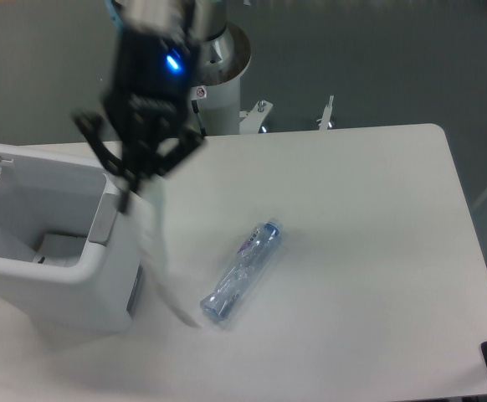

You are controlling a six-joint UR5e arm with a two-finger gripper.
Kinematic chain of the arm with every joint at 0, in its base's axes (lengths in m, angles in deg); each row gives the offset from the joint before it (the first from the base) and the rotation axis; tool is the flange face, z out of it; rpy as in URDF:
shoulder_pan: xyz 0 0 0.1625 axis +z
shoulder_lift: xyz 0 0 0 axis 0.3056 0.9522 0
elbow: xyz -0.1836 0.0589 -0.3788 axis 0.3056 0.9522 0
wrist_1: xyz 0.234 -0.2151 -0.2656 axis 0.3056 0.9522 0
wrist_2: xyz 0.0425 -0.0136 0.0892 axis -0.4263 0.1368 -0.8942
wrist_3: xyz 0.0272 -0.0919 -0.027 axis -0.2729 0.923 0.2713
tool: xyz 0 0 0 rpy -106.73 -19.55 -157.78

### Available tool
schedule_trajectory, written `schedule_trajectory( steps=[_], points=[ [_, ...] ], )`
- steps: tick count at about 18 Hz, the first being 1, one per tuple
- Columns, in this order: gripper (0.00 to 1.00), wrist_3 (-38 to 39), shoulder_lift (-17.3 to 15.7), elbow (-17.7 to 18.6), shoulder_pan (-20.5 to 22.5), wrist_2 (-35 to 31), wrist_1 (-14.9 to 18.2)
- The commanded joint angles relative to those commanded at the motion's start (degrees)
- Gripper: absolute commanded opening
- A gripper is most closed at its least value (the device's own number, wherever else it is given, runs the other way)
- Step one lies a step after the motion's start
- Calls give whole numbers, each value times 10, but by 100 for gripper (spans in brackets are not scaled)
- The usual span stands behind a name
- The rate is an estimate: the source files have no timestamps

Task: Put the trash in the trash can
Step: 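Lift the wrapper and carry it over the white trash bin, then open the gripper to drop the wrapper into the bin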

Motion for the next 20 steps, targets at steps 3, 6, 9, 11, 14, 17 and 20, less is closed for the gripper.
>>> schedule_trajectory(
  steps=[3, 6, 9, 11, 14, 17, 20],
  points=[
    [0, 1, -6, 11, -29, 2, 0],
    [0, 2, -6, 29, -64, 4, 3],
    [0, 2, -11, 56, -79, 5, 4],
    [14, -2, -11, 68, -79, 4, 4],
    [22, -6, -10, 77, -79, 0, 4],
    [61, -11, -11, 91, -79, -2, 1],
    [100, -34, -10, 94, -76, -17, -1]
  ],
)
